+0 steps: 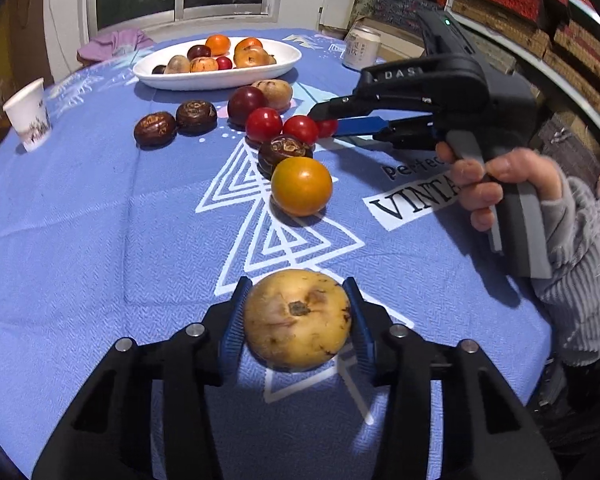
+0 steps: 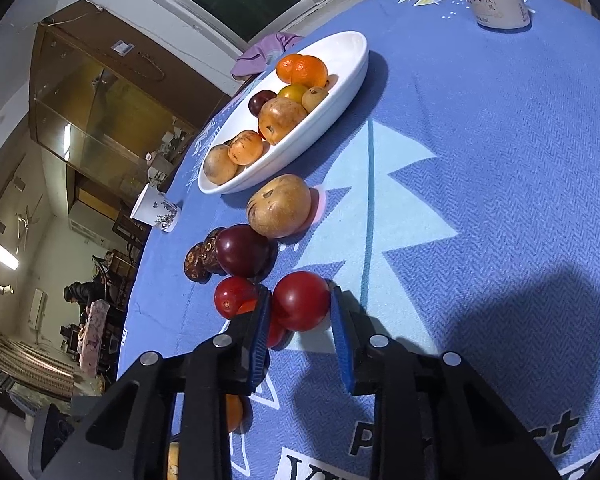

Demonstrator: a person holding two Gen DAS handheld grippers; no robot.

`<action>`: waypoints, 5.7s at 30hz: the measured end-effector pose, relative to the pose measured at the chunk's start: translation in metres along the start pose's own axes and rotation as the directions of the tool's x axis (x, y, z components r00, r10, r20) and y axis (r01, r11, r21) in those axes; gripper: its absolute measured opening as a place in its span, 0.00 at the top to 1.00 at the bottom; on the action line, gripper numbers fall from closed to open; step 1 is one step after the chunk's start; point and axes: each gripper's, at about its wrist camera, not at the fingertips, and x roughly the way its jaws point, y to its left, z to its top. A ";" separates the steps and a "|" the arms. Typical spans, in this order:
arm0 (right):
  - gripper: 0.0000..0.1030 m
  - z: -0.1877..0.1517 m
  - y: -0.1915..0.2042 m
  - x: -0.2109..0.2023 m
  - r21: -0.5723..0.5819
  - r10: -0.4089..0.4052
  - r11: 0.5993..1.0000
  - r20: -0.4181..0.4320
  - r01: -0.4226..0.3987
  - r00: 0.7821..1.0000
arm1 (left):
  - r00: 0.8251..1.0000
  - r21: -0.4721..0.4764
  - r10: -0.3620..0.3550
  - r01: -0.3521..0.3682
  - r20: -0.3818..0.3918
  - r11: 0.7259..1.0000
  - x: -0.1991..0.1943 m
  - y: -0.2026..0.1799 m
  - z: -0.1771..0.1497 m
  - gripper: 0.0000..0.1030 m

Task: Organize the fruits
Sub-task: 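Lower both fruits onto the white plate and open both tools, then move both open tools back toward the remaining fruit cluster, then grasp a dark mangosteen with the left tool while the right tool grasps a cherry tomato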

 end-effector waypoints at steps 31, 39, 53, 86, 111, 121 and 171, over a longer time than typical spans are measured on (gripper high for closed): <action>0.71 0.156 0.038 0.042 -0.198 -0.276 0.928 0.209 0.317 0.938 | 0.926 -0.231 0.325 -0.279 0.190 0.932 0.096 0.122 0.255 0.56; 0.58 0.156 0.030 0.049 -0.194 -0.284 0.925 0.221 0.327 0.933 | 0.909 -0.260 0.343 -0.281 0.236 0.924 0.102 0.138 0.250 0.26; 0.39 0.097 0.091 -0.030 -0.288 -0.096 0.940 0.296 0.185 0.950 | 0.873 -0.269 0.367 -0.287 0.322 0.919 0.014 0.118 0.212 0.11; 0.12 -0.022 0.057 -0.052 -0.294 -0.208 0.906 0.316 0.304 0.926 | 0.913 -0.104 0.408 -0.404 0.025 0.909 0.066 0.114 0.112 0.04; 0.12 -0.022 0.051 -0.035 -0.286 -0.149 0.937 0.193 0.201 0.970 | 0.959 -0.259 0.285 -0.275 -0.001 0.926 0.072 0.157 0.121 0.04; 0.32 -0.024 0.051 -0.017 -0.267 -0.083 0.958 0.080 0.101 0.993 | 0.948 -0.239 0.317 -0.305 0.012 0.922 0.072 0.152 0.125 0.34; 0.71 0.000 0.041 -0.024 -0.197 -0.046 0.978 0.096 0.065 0.994 | 0.969 -0.281 0.201 -0.154 0.145 0.947 0.034 0.136 0.133 0.59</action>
